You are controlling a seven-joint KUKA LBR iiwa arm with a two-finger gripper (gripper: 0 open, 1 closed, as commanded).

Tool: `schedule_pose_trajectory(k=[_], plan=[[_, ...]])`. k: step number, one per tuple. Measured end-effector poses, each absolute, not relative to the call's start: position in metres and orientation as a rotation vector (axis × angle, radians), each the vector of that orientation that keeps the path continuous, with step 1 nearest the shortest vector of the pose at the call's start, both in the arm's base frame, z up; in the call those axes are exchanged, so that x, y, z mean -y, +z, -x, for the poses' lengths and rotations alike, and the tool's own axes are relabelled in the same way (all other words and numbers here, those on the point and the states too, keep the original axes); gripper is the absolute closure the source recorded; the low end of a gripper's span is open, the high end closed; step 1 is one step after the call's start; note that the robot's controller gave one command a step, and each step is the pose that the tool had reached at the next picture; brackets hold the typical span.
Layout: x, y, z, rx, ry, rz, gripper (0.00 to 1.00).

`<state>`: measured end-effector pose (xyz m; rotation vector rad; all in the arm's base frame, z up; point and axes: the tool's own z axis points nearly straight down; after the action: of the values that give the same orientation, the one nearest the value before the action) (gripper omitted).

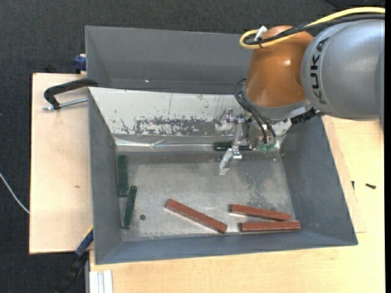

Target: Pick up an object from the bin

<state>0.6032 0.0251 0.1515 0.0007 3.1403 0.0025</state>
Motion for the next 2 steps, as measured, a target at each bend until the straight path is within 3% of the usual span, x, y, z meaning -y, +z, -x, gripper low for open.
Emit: schedule_pose_trajectory(k=[1, 2], plan=[[-0.025, 0.152, -0.603, -3.14, 0.002, -0.001, 0.0], [-0.002, 0.138, -0.572, -3.133, 0.004, 0.113, 0.0]])
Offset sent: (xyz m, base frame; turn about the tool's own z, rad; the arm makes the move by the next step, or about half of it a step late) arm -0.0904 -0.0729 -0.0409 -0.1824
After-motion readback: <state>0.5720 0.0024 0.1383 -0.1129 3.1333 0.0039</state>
